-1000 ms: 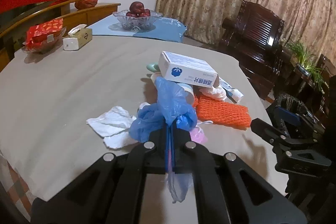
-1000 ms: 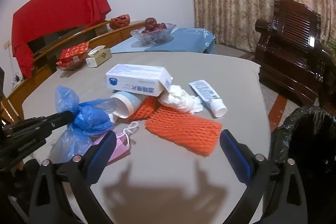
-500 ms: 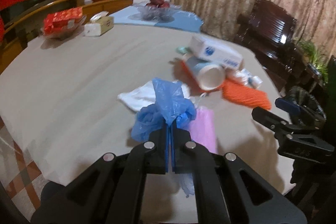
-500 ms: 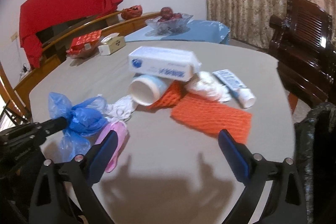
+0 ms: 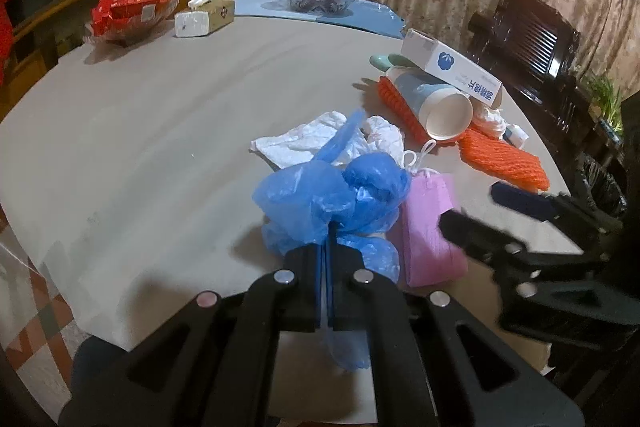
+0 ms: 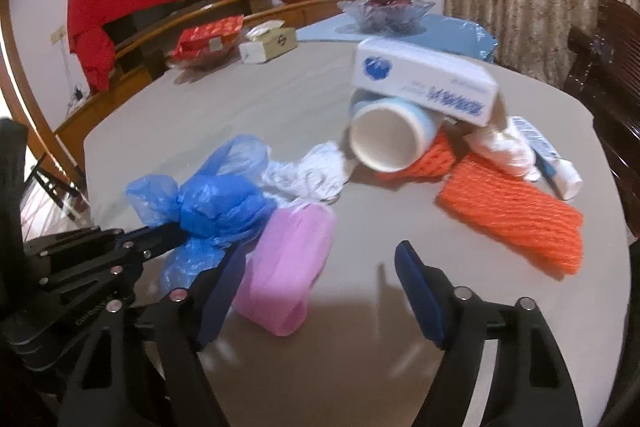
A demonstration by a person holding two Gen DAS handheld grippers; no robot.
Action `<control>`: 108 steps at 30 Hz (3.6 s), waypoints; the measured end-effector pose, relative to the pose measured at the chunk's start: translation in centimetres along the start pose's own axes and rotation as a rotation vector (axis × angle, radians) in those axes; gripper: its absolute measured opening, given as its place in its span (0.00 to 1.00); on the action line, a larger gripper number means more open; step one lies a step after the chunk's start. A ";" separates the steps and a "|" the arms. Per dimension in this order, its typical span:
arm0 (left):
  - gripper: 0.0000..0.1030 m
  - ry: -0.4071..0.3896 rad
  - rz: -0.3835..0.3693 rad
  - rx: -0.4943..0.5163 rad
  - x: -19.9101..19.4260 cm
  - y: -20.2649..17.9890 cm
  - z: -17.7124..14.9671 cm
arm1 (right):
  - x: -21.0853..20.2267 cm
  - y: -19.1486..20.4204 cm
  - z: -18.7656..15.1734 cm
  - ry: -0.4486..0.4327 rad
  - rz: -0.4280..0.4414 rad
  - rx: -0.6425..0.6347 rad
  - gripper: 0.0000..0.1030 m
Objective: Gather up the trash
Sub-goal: 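Grasp the pink mask with the right gripper while the left gripper holds the shoe covers, then move both grippers over the bin and open them to drop the items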
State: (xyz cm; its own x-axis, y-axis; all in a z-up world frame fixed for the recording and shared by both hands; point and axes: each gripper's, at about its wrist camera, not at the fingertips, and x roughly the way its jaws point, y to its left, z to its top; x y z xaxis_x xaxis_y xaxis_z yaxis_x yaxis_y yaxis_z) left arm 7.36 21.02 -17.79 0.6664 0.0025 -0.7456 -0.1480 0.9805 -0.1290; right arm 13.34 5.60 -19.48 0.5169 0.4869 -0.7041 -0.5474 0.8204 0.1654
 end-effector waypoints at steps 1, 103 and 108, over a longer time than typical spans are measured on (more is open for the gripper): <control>0.01 0.002 -0.004 -0.006 0.0 0.1 0.0 | 0.3 0.1 -0.2 0.010 0.007 0.001 0.64; 0.82 -0.098 -0.554 0.420 -1.7 -35.2 2.6 | -30.2 -27.2 -12.8 -0.285 -0.611 0.537 0.94; 0.85 -0.159 -0.415 0.346 -3.5 -29.1 3.5 | -28.9 -23.9 -10.1 -0.324 -0.545 0.468 0.94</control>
State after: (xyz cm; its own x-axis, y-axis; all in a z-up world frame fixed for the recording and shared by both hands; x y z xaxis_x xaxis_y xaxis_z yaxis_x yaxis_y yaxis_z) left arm 11.87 -6.84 -9.15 0.7237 -0.3939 -0.5666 0.3806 0.9128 -0.1483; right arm 4.83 -31.07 -10.03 0.8383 -0.0165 -0.5449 0.1355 0.9745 0.1790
